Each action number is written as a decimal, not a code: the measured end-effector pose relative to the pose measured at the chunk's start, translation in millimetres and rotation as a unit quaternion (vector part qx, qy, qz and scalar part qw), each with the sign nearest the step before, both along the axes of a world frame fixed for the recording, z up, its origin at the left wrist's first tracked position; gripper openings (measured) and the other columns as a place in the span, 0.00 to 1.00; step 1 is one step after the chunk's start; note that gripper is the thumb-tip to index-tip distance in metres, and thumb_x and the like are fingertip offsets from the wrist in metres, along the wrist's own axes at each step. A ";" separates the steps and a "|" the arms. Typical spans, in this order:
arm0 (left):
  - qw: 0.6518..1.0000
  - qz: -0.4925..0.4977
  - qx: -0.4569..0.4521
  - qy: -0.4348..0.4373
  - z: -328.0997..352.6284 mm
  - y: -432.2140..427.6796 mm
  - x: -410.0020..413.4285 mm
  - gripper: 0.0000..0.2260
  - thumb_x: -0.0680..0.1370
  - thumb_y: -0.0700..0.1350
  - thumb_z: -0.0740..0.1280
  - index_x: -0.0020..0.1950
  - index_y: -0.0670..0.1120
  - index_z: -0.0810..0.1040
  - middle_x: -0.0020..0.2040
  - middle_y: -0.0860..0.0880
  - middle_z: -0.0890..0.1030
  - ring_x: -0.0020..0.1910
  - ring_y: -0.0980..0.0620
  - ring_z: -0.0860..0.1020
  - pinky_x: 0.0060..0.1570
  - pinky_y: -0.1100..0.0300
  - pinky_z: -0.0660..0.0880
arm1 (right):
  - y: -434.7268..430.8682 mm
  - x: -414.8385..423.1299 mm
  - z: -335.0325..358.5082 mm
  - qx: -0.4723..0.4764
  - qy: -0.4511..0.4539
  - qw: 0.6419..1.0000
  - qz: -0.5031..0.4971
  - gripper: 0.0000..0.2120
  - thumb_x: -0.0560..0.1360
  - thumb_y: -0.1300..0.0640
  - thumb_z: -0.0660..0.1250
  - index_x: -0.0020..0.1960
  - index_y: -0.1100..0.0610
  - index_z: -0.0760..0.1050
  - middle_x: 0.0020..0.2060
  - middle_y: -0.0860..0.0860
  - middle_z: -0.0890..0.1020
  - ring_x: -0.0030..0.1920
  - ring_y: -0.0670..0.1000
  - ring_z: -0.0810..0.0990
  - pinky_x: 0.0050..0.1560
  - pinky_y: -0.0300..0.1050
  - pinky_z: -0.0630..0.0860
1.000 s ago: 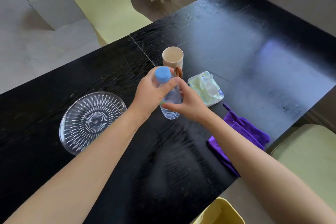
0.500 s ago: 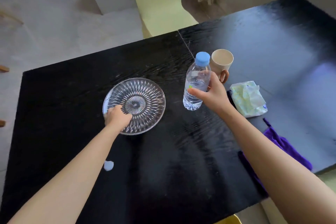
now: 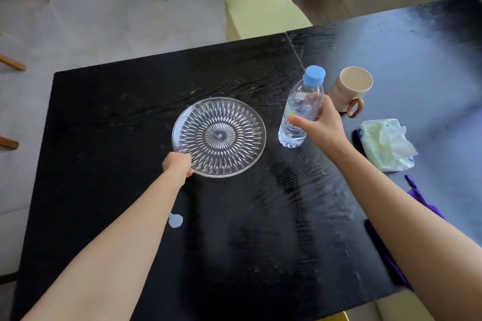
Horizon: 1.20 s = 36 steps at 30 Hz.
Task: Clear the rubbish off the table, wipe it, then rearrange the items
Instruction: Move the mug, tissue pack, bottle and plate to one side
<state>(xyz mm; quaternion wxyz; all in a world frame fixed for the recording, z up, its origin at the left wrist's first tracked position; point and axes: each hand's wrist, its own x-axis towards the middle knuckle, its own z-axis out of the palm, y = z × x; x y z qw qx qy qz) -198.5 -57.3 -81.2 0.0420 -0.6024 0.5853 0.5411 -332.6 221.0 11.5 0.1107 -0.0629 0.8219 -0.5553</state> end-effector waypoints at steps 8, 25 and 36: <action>0.993 0.024 0.031 0.109 24.4 19.9 -12.1 0.12 0.76 0.33 0.54 0.56 0.37 0.72 0.40 0.41 0.77 0.30 0.51 0.74 0.30 0.54 0.79 | 12.2 -2.4 23.6 0.002 0.001 1.000 -0.015 0.24 0.65 0.55 0.77 0.57 0.53 0.70 0.48 0.42 0.79 0.50 0.43 0.79 0.56 0.46 0.76; 0.948 -0.071 0.106 0.292 149.3 150.8 -120.3 0.06 0.79 0.37 0.57 0.54 0.41 0.72 0.42 0.43 0.79 0.33 0.53 0.79 0.30 0.58 0.80 | 164.3 -35.4 82.8 -0.039 0.066 0.975 -0.208 0.24 0.65 0.61 0.77 0.57 0.54 0.72 0.47 0.48 0.80 0.48 0.48 0.80 0.54 0.44 0.77; 0.945 -0.130 0.075 0.292 163.4 211.4 -175.4 0.08 0.80 0.36 0.55 0.54 0.41 0.72 0.46 0.40 0.78 0.42 0.46 0.79 0.28 0.60 0.80 | 213.2 -117.8 21.8 0.013 0.035 0.959 -0.280 0.28 0.67 0.57 0.75 0.63 0.57 0.68 0.60 0.54 0.77 0.54 0.48 0.75 0.56 0.42 0.70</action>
